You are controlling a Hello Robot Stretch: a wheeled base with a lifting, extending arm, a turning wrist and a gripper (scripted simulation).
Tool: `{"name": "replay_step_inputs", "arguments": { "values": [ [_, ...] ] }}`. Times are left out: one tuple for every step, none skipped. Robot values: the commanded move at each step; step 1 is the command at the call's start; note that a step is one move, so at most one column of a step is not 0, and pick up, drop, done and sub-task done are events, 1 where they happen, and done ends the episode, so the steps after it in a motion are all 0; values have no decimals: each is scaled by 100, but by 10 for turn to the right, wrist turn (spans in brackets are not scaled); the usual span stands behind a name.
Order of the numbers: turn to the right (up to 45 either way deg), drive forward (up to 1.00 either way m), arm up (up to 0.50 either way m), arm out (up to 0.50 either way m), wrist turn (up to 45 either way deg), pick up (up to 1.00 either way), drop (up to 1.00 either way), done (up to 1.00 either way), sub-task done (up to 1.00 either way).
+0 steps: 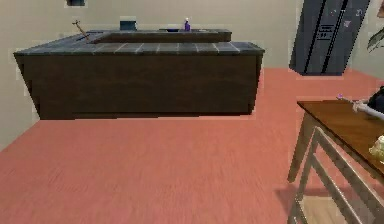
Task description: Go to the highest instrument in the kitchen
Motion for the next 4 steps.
{"name": "replay_step_inputs", "arguments": {
  "values": [
    [-30,0,0,0,0,0,0,0,0],
    [-180,0,0,0,0,0,0,0,0],
    [0,10,0,0,0,0,0,0,0],
    [150,0,0,0,0,0,0,0,0]
  ]
}}
